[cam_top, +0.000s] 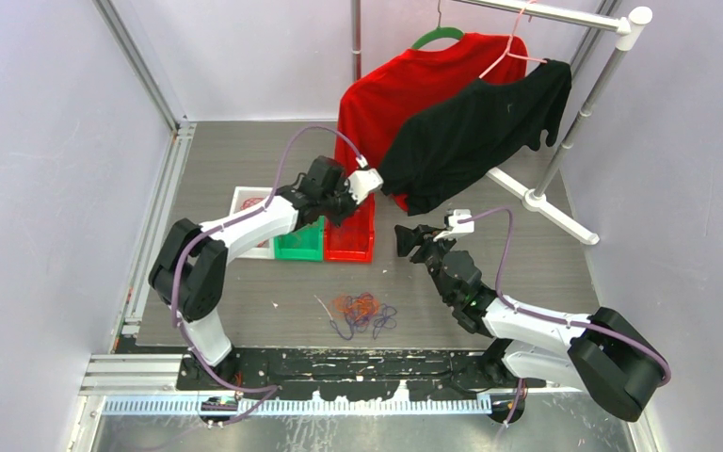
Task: Untangle the cables
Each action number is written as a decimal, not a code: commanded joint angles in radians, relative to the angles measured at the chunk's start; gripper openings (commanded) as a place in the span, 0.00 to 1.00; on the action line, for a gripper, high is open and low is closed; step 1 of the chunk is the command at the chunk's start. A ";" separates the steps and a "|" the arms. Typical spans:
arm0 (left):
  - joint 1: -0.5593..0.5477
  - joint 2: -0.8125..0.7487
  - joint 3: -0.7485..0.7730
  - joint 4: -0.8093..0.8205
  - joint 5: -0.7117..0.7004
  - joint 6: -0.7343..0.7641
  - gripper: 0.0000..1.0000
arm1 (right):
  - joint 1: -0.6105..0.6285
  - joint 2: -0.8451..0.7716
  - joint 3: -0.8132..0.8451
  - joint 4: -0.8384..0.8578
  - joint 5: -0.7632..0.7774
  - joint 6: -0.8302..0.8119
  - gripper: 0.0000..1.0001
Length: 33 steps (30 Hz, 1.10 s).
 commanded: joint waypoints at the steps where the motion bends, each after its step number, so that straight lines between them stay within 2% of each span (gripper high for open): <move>1: -0.044 0.014 0.048 -0.041 -0.130 0.017 0.00 | -0.004 -0.020 -0.001 0.069 -0.002 0.021 0.63; 5: -0.044 0.033 0.063 -0.048 -0.216 -0.028 0.00 | -0.004 -0.035 -0.007 0.063 -0.007 0.016 0.63; 8: -0.029 0.013 0.063 -0.061 -0.175 -0.101 0.04 | -0.006 -0.045 -0.003 0.048 -0.011 0.003 0.64; 11: -0.028 0.004 0.096 -0.096 -0.094 -0.161 0.27 | -0.007 -0.047 0.004 0.043 -0.016 -0.004 0.63; 14: -0.028 0.014 0.156 -0.174 -0.019 -0.211 0.45 | -0.008 -0.054 0.008 0.036 -0.021 -0.005 0.63; 17: -0.018 0.013 0.198 -0.247 0.071 -0.225 0.68 | -0.009 -0.068 0.008 0.021 -0.019 -0.005 0.64; 20: -0.015 0.006 0.212 -0.316 0.110 -0.211 0.77 | -0.010 -0.089 0.013 0.001 -0.016 -0.005 0.64; 22: -0.016 -0.005 0.201 -0.325 0.092 -0.194 0.79 | -0.010 -0.100 0.017 -0.015 -0.017 -0.007 0.64; 27: -0.039 -0.049 0.135 -0.232 -0.191 -0.094 0.79 | -0.010 -0.122 0.028 -0.049 -0.015 -0.004 0.64; 33: -0.033 -0.061 0.133 -0.218 -0.225 -0.083 0.79 | -0.010 -0.082 0.054 -0.062 -0.046 0.017 0.64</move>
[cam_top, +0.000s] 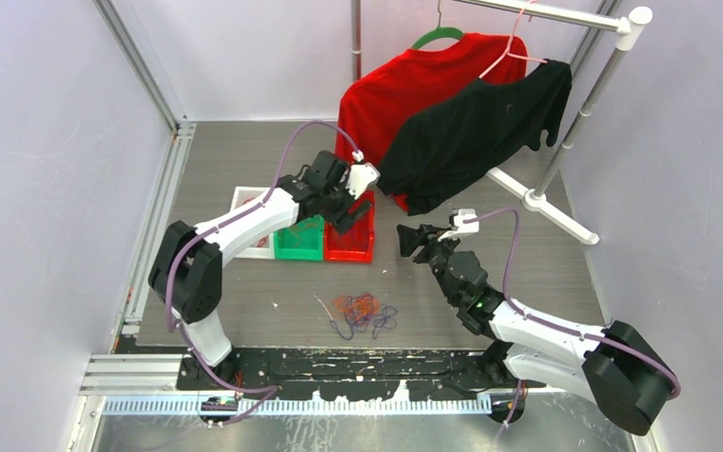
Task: Untangle the cables
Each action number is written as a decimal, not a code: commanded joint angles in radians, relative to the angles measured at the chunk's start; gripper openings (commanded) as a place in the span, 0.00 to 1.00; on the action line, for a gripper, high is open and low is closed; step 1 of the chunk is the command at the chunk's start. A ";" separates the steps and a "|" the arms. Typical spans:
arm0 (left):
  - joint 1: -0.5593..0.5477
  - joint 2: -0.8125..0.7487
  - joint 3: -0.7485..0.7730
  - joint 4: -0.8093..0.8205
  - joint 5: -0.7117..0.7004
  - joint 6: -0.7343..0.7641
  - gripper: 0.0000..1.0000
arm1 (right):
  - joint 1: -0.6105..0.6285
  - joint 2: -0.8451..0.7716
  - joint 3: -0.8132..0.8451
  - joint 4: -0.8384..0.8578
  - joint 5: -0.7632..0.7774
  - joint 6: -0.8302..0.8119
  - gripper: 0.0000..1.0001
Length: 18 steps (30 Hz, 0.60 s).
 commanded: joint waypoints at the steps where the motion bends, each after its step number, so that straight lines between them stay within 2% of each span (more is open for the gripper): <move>1: -0.001 -0.049 0.022 0.058 -0.073 0.036 0.79 | -0.003 0.028 0.059 0.022 -0.031 0.011 0.64; 7: 0.001 -0.012 0.099 0.021 -0.091 0.060 0.78 | -0.003 0.050 0.066 0.018 -0.046 0.027 0.64; 9: 0.007 -0.016 0.114 0.004 -0.053 0.077 0.79 | -0.004 0.054 0.068 0.009 -0.048 0.032 0.64; 15: 0.045 -0.010 0.292 -0.260 0.122 0.061 0.84 | -0.003 0.110 0.094 -0.013 -0.171 0.059 0.64; 18: 0.085 -0.021 0.417 -0.398 0.170 0.064 0.93 | -0.004 0.176 0.121 -0.028 -0.248 0.096 0.63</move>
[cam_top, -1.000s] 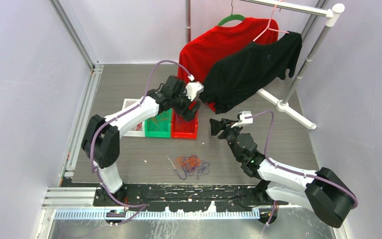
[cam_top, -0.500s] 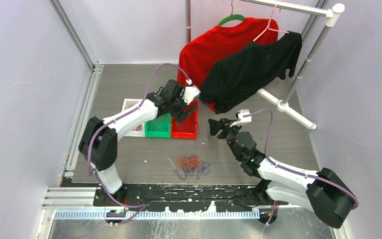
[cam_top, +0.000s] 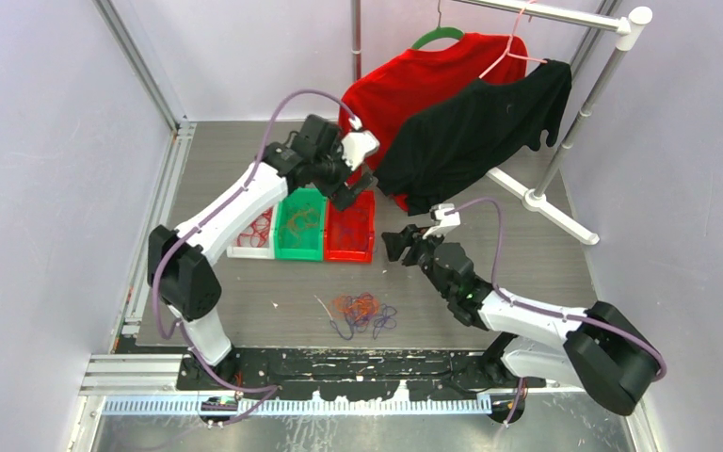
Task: Untangle the cables
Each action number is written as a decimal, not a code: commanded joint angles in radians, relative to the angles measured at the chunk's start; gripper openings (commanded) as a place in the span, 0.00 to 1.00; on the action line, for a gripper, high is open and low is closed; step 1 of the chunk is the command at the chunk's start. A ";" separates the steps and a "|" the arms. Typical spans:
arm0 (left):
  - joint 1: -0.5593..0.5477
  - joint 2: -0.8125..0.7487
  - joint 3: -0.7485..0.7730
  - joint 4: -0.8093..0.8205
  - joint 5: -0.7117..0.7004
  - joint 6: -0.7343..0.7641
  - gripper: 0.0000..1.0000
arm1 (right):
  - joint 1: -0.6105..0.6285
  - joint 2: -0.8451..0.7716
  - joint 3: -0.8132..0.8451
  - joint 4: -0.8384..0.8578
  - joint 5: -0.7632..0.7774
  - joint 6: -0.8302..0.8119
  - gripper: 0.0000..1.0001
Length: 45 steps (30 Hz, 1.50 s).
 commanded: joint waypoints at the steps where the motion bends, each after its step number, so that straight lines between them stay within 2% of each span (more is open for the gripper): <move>1: 0.070 -0.023 0.194 -0.239 0.111 -0.006 0.94 | -0.001 0.082 0.072 0.013 -0.138 0.058 0.62; 5: 0.186 0.004 0.362 -0.427 0.118 -0.031 0.99 | -0.002 0.161 0.113 0.004 -0.196 0.079 0.58; 9: 0.348 0.024 0.454 -0.560 0.167 -0.068 1.00 | -0.002 0.209 0.162 -0.062 -0.207 0.075 0.51; 11: 0.408 0.024 0.462 -0.605 0.199 -0.080 1.00 | -0.002 0.225 0.172 -0.065 -0.211 0.071 0.46; 15: 0.479 -0.011 0.407 -0.639 0.230 -0.071 1.00 | -0.001 0.239 0.212 -0.126 -0.212 0.041 0.43; 18: 0.496 -0.049 0.361 -0.652 0.221 -0.038 1.00 | -0.002 0.238 0.235 -0.173 -0.207 0.015 0.41; 21: 0.500 -0.067 0.357 -0.687 0.193 -0.005 1.00 | -0.002 0.242 0.262 -0.205 -0.211 -0.001 0.36; 26: 0.509 -0.081 0.357 -0.735 0.171 0.028 1.00 | -0.001 0.262 0.328 -0.280 -0.234 -0.026 0.09; 29: 0.522 -0.110 0.331 -0.719 0.170 0.043 0.99 | -0.002 0.280 0.379 -0.325 -0.241 -0.042 0.02; 35: 0.543 -0.141 0.310 -0.713 0.185 0.073 0.99 | -0.002 0.367 0.525 -0.397 -0.252 -0.098 0.01; 45: 0.567 -0.168 0.284 -0.710 0.220 0.080 0.99 | -0.002 0.695 0.831 -0.539 -0.242 -0.203 0.01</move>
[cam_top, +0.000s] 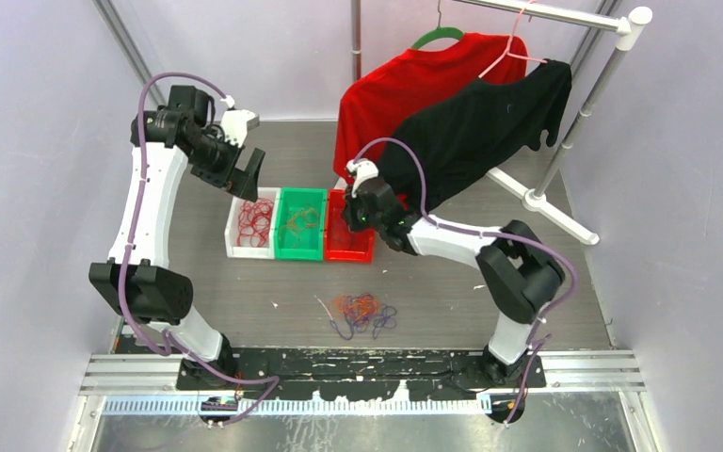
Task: Untangle the cables
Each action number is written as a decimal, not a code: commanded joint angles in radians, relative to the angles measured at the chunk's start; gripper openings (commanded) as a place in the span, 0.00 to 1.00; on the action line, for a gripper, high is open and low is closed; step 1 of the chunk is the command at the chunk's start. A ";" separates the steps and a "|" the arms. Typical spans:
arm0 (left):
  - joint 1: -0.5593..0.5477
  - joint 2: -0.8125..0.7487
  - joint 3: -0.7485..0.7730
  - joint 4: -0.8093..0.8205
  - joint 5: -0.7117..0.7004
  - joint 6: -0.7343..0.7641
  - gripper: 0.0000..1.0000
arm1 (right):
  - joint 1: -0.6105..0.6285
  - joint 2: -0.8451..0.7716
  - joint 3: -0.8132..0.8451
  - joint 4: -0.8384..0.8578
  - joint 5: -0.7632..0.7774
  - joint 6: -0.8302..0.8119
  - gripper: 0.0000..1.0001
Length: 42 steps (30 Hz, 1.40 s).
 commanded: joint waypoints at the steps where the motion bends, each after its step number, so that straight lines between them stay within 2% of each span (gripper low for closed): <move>1: 0.014 -0.056 -0.001 -0.007 0.037 0.026 0.99 | -0.002 0.109 0.124 -0.070 0.017 -0.072 0.01; 8: 0.020 -0.071 0.017 -0.038 0.059 0.047 1.00 | 0.004 0.239 0.233 -0.094 0.060 -0.106 0.01; 12: 0.020 -0.079 0.017 -0.041 0.064 0.046 0.99 | 0.013 0.224 0.242 -0.103 0.102 -0.126 0.03; 18: 0.020 -0.095 0.012 -0.043 0.065 0.049 0.99 | 0.023 0.123 0.231 -0.113 0.143 -0.165 0.32; 22: 0.020 -0.119 -0.002 -0.033 0.071 0.046 0.99 | 0.034 0.065 0.242 -0.154 0.160 -0.177 0.46; 31: 0.020 -0.154 -0.037 -0.046 0.066 0.048 0.99 | 0.078 -0.079 0.195 -0.240 0.210 -0.143 0.66; 32: 0.020 -0.157 -0.045 -0.043 0.069 0.047 1.00 | 0.084 -0.104 0.180 -0.257 0.213 -0.129 0.72; 33: 0.020 -0.162 -0.052 -0.039 0.068 0.049 0.99 | 0.089 -0.129 0.162 -0.277 0.215 -0.113 0.81; 34: 0.020 -0.164 -0.059 -0.038 0.067 0.050 0.99 | 0.093 -0.161 0.140 -0.293 0.219 -0.095 0.94; 35: 0.020 -0.166 -0.061 -0.037 0.065 0.051 0.99 | 0.095 -0.211 0.108 -0.297 0.224 -0.073 1.00; 36: 0.020 -0.166 -0.064 -0.038 0.064 0.051 0.99 | 0.095 -0.249 0.065 -0.280 0.236 -0.028 1.00; 38: 0.020 -0.170 -0.072 -0.034 0.062 0.053 0.99 | 0.091 -0.319 0.013 -0.321 0.383 0.107 1.00; 39: 0.020 -0.173 -0.080 -0.028 0.058 0.050 1.00 | 0.084 -0.344 0.004 -0.369 0.376 0.136 1.00; 42: 0.020 -0.186 -0.107 0.000 0.054 0.038 0.99 | 0.068 -0.453 -0.094 -0.395 0.184 0.136 1.00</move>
